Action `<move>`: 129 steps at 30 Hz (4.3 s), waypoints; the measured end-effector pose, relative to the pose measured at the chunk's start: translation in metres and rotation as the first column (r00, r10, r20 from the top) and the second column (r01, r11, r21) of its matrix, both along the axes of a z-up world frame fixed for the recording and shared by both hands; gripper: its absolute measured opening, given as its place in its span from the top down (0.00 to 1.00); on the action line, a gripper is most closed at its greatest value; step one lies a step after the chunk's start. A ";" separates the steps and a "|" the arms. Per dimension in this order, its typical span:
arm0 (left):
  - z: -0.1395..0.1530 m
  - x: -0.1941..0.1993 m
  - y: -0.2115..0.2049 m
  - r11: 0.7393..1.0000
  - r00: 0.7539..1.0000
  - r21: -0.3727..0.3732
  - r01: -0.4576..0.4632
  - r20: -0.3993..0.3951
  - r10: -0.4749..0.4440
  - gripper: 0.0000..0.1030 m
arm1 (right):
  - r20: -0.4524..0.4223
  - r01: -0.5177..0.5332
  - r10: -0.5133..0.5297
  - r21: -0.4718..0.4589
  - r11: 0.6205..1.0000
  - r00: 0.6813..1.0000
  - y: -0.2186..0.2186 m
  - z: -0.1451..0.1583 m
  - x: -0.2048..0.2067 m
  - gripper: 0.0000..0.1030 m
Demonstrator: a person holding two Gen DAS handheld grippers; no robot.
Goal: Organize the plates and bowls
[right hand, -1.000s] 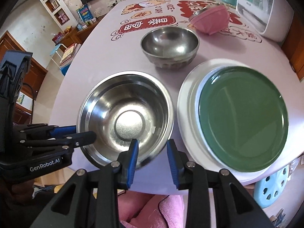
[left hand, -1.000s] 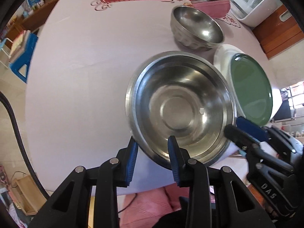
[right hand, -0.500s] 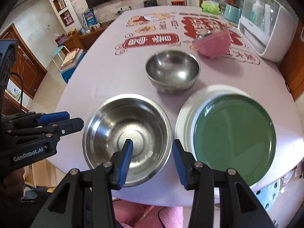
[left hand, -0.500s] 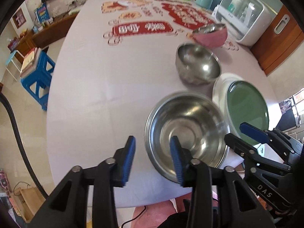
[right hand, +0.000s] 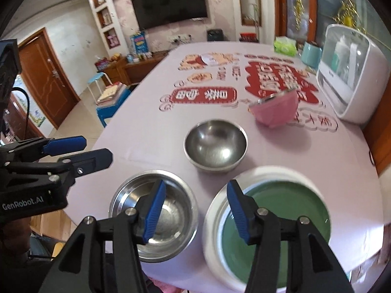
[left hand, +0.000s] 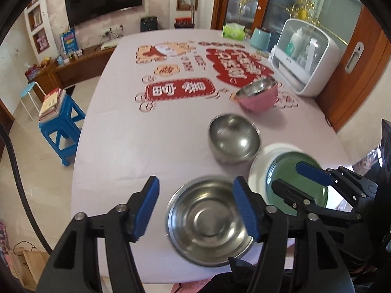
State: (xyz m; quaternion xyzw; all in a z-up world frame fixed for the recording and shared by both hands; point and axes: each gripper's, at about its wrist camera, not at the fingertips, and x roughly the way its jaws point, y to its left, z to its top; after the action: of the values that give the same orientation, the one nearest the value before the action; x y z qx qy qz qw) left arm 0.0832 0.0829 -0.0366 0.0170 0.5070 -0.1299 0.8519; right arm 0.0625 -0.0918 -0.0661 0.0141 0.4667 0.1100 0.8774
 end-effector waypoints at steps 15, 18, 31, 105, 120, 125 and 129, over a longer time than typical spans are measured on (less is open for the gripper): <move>0.021 0.000 -0.083 0.988 0.988 0.004 -0.155 0.021 0.155 0.28 | 0.097 -0.130 0.128 0.017 0.991 0.987 -0.089 0.025 0.017 0.35; 0.022 0.004 -0.099 0.983 0.983 0.002 -0.182 0.028 0.182 0.27 | 0.112 -0.144 0.142 0.009 0.990 0.984 -0.110 0.028 0.022 0.32; 0.024 0.047 -0.146 0.959 0.960 -0.033 -0.281 0.000 0.281 0.25 | 0.185 -0.150 0.148 -0.006 0.989 0.972 -0.180 0.046 0.063 0.28; -0.155 0.217 -0.185 0.892 0.839 -0.068 -0.447 -0.377 0.392 0.67 | 0.000 -0.111 0.116 0.294 0.949 0.993 -0.218 -0.072 0.193 0.29; -0.156 0.219 -0.189 0.895 0.847 -0.090 -0.437 -0.376 0.376 0.78 | -0.127 -0.073 0.111 0.275 0.959 0.986 -0.218 -0.096 0.197 0.79; -0.153 0.218 -0.191 0.901 0.855 -0.093 -0.423 -0.371 0.363 0.87 | -0.143 -0.044 0.085 0.266 0.963 0.986 -0.224 -0.097 0.197 0.81; -0.150 0.214 -0.191 0.897 0.854 -0.118 -0.426 -0.381 0.355 0.89 | -0.154 -0.031 0.075 0.267 0.963 0.985 -0.229 -0.095 0.195 0.82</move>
State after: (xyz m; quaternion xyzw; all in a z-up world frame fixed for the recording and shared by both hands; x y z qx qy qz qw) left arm 0.2969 -0.1076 -0.1867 -0.1950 0.6276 -0.0041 0.7537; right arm 0.2579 -0.3205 -0.1607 0.1270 0.5183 0.1930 0.8234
